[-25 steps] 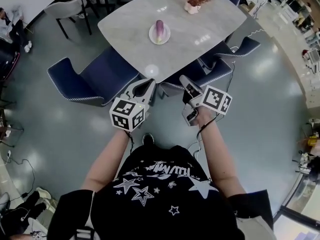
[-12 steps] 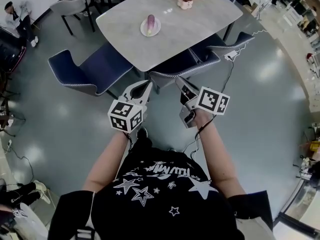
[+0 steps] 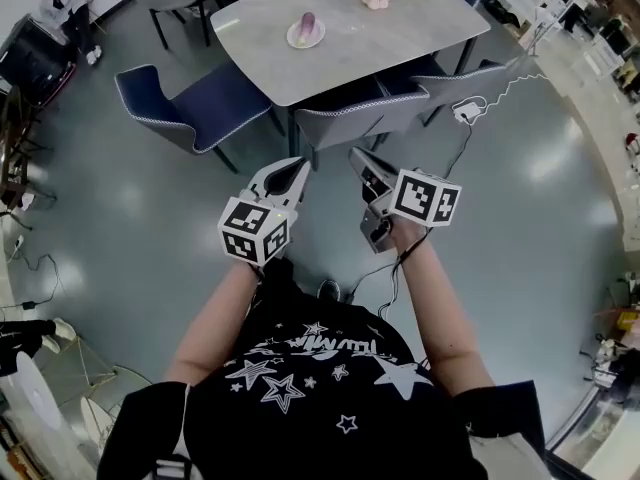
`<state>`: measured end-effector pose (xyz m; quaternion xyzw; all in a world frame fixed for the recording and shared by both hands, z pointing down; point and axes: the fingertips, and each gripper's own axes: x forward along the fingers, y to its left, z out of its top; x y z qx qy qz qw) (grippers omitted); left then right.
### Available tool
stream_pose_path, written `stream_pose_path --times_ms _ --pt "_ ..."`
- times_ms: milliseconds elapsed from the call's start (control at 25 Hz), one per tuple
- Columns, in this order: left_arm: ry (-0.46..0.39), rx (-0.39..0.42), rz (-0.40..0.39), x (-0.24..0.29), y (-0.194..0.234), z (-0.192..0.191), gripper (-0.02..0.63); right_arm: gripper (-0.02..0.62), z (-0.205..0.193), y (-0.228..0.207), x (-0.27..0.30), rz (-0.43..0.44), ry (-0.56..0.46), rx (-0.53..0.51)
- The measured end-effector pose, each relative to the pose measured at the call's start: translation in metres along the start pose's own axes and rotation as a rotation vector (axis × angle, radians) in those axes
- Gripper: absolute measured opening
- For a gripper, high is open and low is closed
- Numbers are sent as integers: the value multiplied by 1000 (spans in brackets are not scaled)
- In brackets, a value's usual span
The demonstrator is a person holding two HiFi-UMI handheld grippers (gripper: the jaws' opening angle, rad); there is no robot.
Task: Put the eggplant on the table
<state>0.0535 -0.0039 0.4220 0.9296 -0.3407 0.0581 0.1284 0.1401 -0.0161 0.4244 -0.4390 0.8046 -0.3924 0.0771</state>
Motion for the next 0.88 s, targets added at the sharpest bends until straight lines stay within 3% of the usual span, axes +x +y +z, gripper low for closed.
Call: stream_pose_path --times_ms 240,440,880 --pt "-27 -11 32 -47 -40 -9 8 6 -29 30 -22 29 5 -56" --pt "-29 7 35 -84 -39 -4 8 6 -42 67 -27 20 -16 -112" --pt "-32 6 -12 -162 -44 -6 8 6 -91 124 -48 -77 -46 -183"
